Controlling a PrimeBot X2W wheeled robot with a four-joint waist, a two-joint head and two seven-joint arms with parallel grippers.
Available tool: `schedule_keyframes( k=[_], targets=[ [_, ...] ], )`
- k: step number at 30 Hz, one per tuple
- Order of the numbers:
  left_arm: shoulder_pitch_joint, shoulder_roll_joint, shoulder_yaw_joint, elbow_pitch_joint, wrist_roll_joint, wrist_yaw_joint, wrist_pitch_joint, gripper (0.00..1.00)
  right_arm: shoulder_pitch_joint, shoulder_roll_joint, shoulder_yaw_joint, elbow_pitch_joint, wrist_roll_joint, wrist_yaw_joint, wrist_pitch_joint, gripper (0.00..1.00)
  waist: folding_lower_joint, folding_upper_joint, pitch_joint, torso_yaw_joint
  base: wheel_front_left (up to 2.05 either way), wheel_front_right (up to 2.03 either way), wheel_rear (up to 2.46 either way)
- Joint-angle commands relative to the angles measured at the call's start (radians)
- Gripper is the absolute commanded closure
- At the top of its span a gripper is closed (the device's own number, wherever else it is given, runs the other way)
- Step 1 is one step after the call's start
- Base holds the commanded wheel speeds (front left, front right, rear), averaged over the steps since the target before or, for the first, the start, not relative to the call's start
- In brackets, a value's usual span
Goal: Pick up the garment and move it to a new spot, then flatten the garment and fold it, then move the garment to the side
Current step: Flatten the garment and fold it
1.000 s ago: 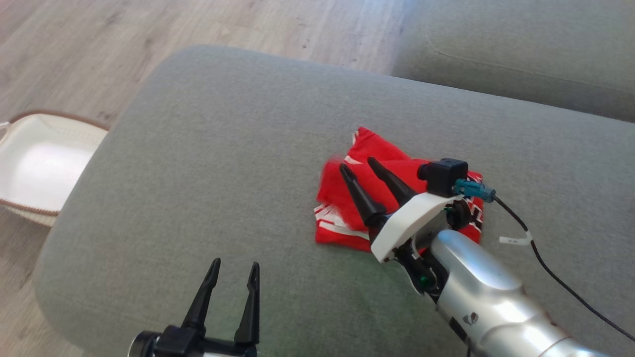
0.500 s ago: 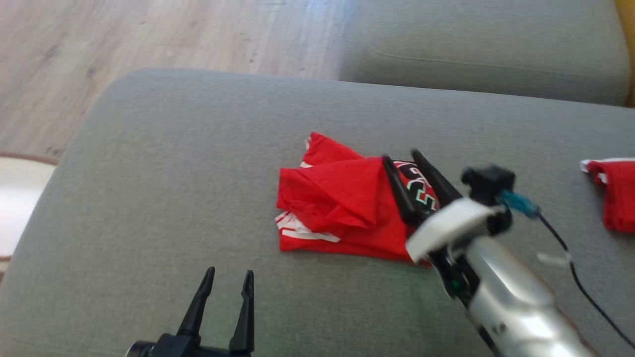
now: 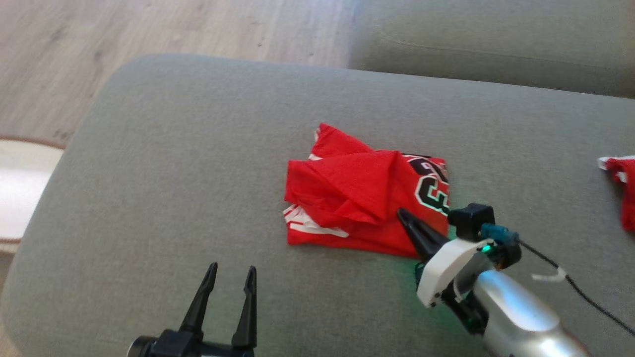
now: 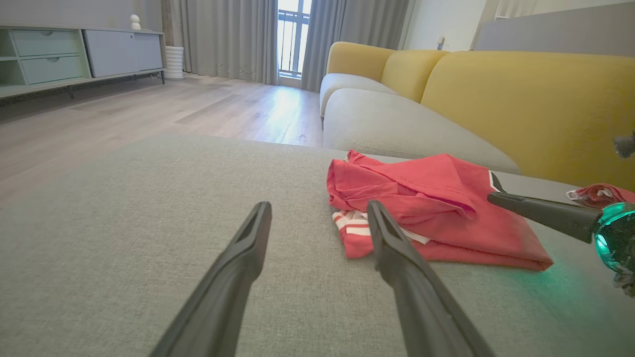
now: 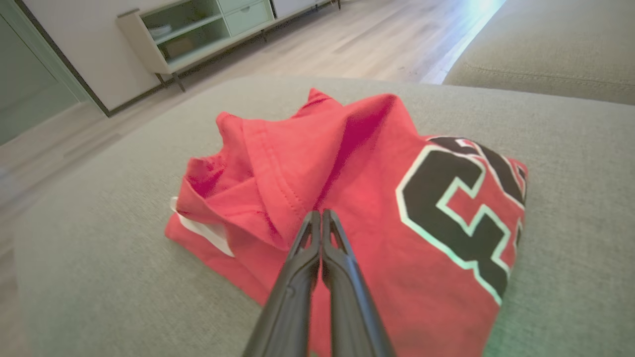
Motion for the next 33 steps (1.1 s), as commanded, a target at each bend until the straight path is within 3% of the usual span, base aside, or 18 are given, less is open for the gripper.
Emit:
schedule_keyframes(
  k=[1, 10, 19, 24, 33],
  targets=[
    [-0.052, -0.015, 0.02, -0.026, 0.008, -0.003, -0.01, 0.0, -0.05, -0.012, 0.012, -0.011, 0.001, -0.001, 0.006, 1.0, 0.0, 0.0, 0.013, 0.024, 0.0, 0.0, 0.0],
    [-0.065, -0.025, 0.006, -0.013, -0.01, -0.002, -0.01, 0.0, -0.124, -0.031, 0.079, 0.074, 0.081, -0.001, 0.061, 1.0, 0.0, 0.0, 0.041, 0.132, 0.0, 0.0, 0.0],
    [-0.077, -0.029, -0.011, -0.015, -0.022, -0.003, -0.01, 0.0, -0.3, -0.029, 0.075, 0.114, 0.118, -0.001, -0.041, 1.0, 0.0, 0.0, 0.081, 0.199, 0.0, 0.0, 0.0],
    [-0.085, -0.03, -0.006, -0.017, -0.026, 0.004, -0.01, 0.0, -0.339, -0.029, 0.042, 0.111, 0.13, -0.001, -0.088, 1.0, 0.0, 0.0, 0.089, 0.186, 0.0, 0.0, 0.0],
    [-0.09, -0.031, 0.007, -0.015, -0.016, 0.004, -0.01, 0.0, -0.246, -0.08, 0.057, 0.085, 0.13, -0.001, -0.092, 1.0, 0.0, 0.0, 0.08, 0.122, 0.0, 0.0, 0.0]
  ],
)
